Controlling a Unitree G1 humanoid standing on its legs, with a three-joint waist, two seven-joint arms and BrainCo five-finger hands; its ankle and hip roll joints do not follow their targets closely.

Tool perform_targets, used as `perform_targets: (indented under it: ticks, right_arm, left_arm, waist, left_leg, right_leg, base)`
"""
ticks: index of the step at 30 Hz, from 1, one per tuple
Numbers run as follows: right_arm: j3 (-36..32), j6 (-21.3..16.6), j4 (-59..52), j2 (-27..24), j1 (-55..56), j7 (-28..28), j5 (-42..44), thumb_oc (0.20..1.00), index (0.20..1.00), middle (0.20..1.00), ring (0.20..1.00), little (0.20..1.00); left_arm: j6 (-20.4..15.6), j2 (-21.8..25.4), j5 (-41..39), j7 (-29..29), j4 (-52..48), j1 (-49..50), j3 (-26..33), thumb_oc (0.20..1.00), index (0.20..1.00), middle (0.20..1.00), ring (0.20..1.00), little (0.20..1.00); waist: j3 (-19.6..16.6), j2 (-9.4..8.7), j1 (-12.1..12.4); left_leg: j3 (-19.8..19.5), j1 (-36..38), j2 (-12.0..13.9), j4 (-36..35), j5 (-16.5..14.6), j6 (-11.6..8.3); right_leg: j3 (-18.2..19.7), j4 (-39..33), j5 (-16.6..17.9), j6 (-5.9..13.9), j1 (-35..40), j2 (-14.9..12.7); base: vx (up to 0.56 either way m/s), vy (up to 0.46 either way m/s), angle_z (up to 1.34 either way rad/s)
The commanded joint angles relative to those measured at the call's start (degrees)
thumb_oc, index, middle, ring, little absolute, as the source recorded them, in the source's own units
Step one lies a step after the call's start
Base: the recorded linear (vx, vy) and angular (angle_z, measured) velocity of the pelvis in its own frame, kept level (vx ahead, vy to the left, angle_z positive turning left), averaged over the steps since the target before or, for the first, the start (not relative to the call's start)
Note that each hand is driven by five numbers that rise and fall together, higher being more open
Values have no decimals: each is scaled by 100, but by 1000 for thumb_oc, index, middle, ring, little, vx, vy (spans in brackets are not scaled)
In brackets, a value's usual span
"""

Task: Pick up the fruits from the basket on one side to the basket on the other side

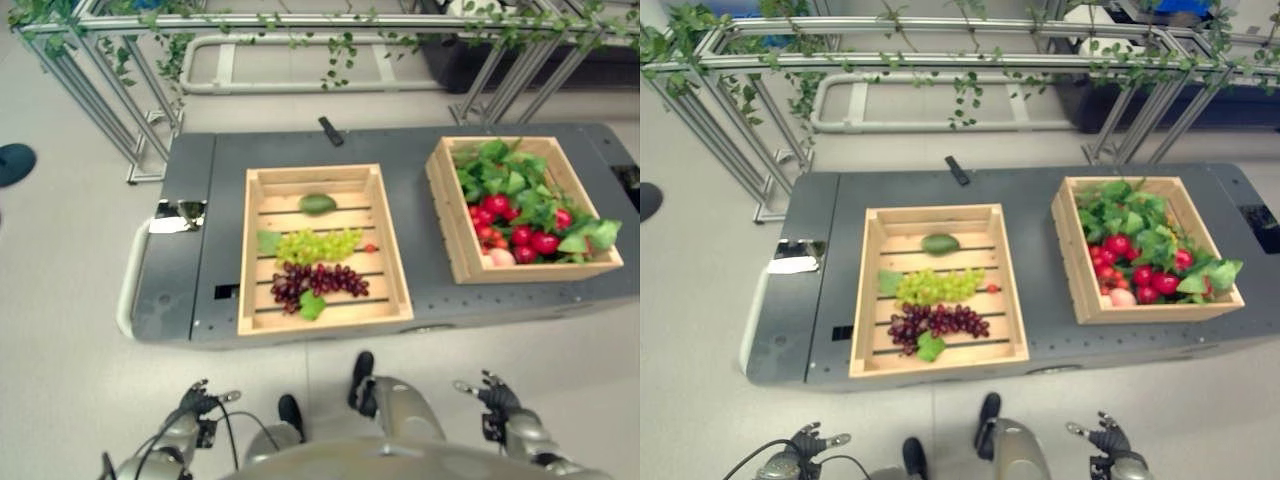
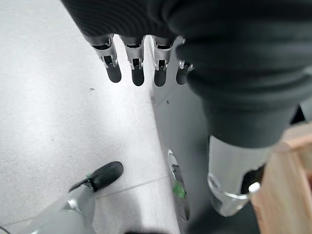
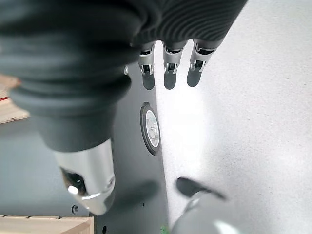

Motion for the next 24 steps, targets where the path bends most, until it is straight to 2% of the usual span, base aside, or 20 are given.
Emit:
perform_targets:
  ticks: [1, 3, 5, 6, 7, 8, 10, 11, 12, 13, 15, 20, 21, 22, 24]
  right_arm:
    - [186, -202, -163, -202, -238, -42, 67, 1000, 1000, 1000, 1000, 1000]
    - [104, -217, -207, -261, -193, -151, 109, 1000, 1000, 1000, 1000, 1000]
    - [60, -258, -291, -390, -220, -163, 138, 1000, 1000, 1000, 1000, 1000]
    - [60, -258, -290, -390, -220, -163, 138, 1000, 1000, 1000, 1000, 1000]
    - [61, -264, -291, -436, -241, -186, 120, 1000, 1000, 1000, 1000, 1000]
    - [76, -249, -265, -461, -286, -209, 106, 1000, 1000, 1000, 1000, 1000]
    - [76, -249, -265, -461, -286, -209, 106, 1000, 1000, 1000, 1000, 1000]
    - [102, -239, -245, -492, -354, -233, 91, 1000, 1000, 1000, 1000, 1000]
    - [102, -239, -245, -492, -354, -233, 91, 1000, 1000, 1000, 1000, 1000]
    - [148, -248, -219, -495, -347, -244, 8, 1000, 1000, 1000, 1000, 1000]
    - [223, -273, -210, -465, -361, -243, -137, 1000, 1000, 1000, 1000, 1000]
    - [239, -268, -178, -477, -408, -295, -236, 1000, 1000, 1000, 1000, 1000]
    - [249, -292, -275, -504, -416, -301, -241, 1000, 1000, 1000, 1000, 1000]
    - [250, -292, -276, -502, -415, -301, -241, 1000, 1000, 1000, 1000, 1000]
    - [250, -299, -370, -516, -412, -289, -287, 1000, 1000, 1000, 1000, 1000]
  left_arm:
    - [-97, 66, 263, 460, -28, -79, 47, 1000, 1000, 1000, 1000, 1000]
    - [-130, -379, 266, 470, -291, 230, -26, 1000, 1000, 1000, 1000, 1000]
    - [-171, -449, 245, 501, -431, 252, -154, 1000, 1000, 1000, 1000, 1000]
    - [-171, -448, 245, 501, -431, 253, -154, 1000, 1000, 1000, 1000, 1000]
    - [-174, -446, 218, 516, -452, 210, -190, 1000, 1000, 1000, 1000, 1000]
    - [-176, -450, 194, 545, -452, 179, -215, 1000, 1000, 1000, 1000, 1000]
    - [-176, -450, 194, 545, -452, 179, -215, 1000, 1000, 1000, 1000, 1000]
    - [-174, -449, 162, 587, -376, 176, -196, 1000, 1000, 1000, 1000, 1000]
    - [-174, -449, 162, 587, -376, 176, -196, 1000, 1000, 1000, 1000, 1000]
    - [-208, -479, 226, 625, -343, 244, -182, 1000, 1000, 1000, 1000, 1000]
    - [-239, -467, 264, 591, -337, 343, -216, 1000, 1000, 1000, 1000, 1000]
    - [-384, -360, 373, 684, -1003, 272, -365, 1000, 1000, 1000, 1000, 1000]
    - [-430, -191, 420, 750, -1889, 279, -395, 1000, 1000, 1000, 1000, 1000]
    - [-421, -187, 421, 749, -1902, 288, -393, 1000, 1000, 1000, 1000, 1000]
    - [-456, 104, 570, 773, -2904, 273, -391, 1000, 1000, 1000, 1000, 1000]
  waist:
    - [-116, 11, -66]
    - [-144, 31, 27]
    - [-7, -13, 91]
    - [-12, -14, 88]
    - [80, -44, 147]
    - [136, -57, 184]
    - [136, -57, 184]
    - [109, -44, 218]
    - [109, -44, 218]
    - [8, 77, 294]
    - [-102, 76, 316]
    - [-166, 195, 330]
    - [-126, 228, 341]
    - [-123, 226, 342]
    - [-65, 246, 337]
  left_leg:
    - [-74, -445, -275, 592, -288, 72]
    - [-111, -544, -279, 919, -337, -46]
    - [-104, -1155, -30, 2321, 65, -548]
    - [-107, -1161, -31, 2321, 66, -548]
    - [-125, -1325, 30, 2595, 250, -685]
    - [-208, -1466, 25, 2729, 261, -703]
    - [-208, -1466, 25, 2729, 261, -703]
    - [-157, -1537, 176, 1997, 79, -500]
    - [-157, -1537, 176, 1997, 79, -500]
    - [-195, -1374, 333, 881, 337, -349]
    - [-328, -1147, 107, 596, 324, -211]
    - [-156, -766, -4, 149, 346, -106]
    - [-153, -713, -27, 68, 346, -79]
    - [-151, -706, -27, 64, 347, -79]
    - [-136, -707, -35, 51, 343, -72]
  right_leg:
    - [317, -349, -345, 484, 517, 146]
    - [170, -543, -326, 486, 677, 98]
    - [127, -759, -380, 370, 990, 44]
    - [124, -759, -380, 370, 985, 42]
    - [107, -774, -416, 334, 1069, 15]
    - [108, -811, -426, 310, 1107, 14]
    - [108, -811, -426, 310, 1107, 14]
    - [130, -887, -449, 363, 1136, 17]
    - [130, -887, -449, 363, 1136, 17]
    - [223, -889, -466, 435, 1180, 112]
    - [280, -848, -445, 456, 1176, 85]
    - [376, -879, -418, 486, 1201, 96]
    - [386, -890, -411, 497, 1193, 96]
    - [388, -890, -412, 498, 1198, 96]
    - [377, -881, -409, 517, 1177, 82]
  base:
    - [148, -123, 11]
    - [121, -147, 7]
    - [75, -152, 28]
    - [-5, -87, 26]
    - [-7, -69, 9]
    - [-7, -69, 0]
    - [25, -11, 0]
    - [54, 13, 0]
    - [192, 92, 30]
    - [211, 101, 33]
    - [215, 122, -29]
    - [75, 77, -40]
    - [20, 36, -7]
    - [24, 46, 0]
    - [0, 17, 5]
